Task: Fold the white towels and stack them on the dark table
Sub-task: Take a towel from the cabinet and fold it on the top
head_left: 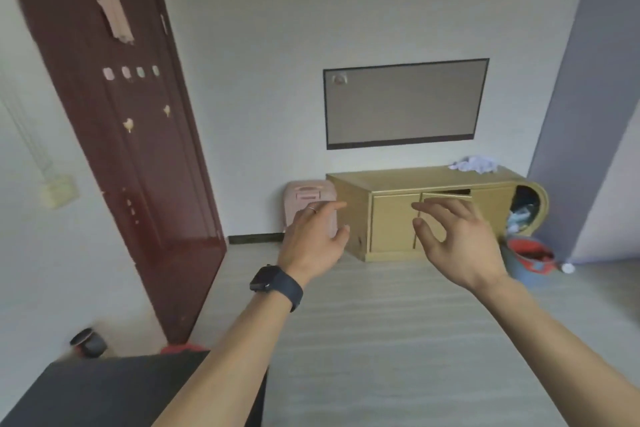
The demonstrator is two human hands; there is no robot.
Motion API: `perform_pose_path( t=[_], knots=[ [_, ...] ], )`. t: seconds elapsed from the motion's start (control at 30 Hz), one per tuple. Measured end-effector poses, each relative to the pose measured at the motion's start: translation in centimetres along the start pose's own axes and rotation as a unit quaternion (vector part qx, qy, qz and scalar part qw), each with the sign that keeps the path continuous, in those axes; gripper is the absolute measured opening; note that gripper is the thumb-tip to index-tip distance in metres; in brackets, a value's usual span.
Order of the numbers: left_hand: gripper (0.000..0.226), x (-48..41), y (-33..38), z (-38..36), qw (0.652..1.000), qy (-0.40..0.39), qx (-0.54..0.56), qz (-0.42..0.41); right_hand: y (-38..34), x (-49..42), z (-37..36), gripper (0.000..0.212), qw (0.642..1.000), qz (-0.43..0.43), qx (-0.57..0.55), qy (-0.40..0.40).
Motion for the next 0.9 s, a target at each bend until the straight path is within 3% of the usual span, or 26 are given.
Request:
perform_pose_path(
  t=[0.2,0.43,0.7,0.9],
  knots=[
    [0.046,-6.0,8.9,-8.9,0.998,0.009,-0.006,-0.061,12.7,-3.5,5.0,0.026,0.998,-0.021,0.047,0.03],
    [0.045,-13.5,14.6,-18.9,0.998,0.007,0.01,-0.058,24.9,-8.8,6.7,0.027,0.996,-0.041,0.075,0.024],
    [0.046,-23.4,17.2,-29.6,0.998,-0.013,0.004,-0.063,37.4,-15.0,3.1,0.028,0.991,-0.084,0.104,-0.028],
    [0.045,-33.7,16.9,-39.0,0.997,-0.028,0.03,-0.066,47.3,-20.8,-1.8,0.024,0.988,-0.102,0.119,-0.014]
  ],
)
Point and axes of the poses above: each hand's wrist, its own x-axis away from the middle knuckle, its own z-axis out of the back of the hand, y = z × x, the point moved 7 cm from there along -x, towards the middle knuckle, and after that the axes turned 6 degrees about y, right-handed, at the moved point
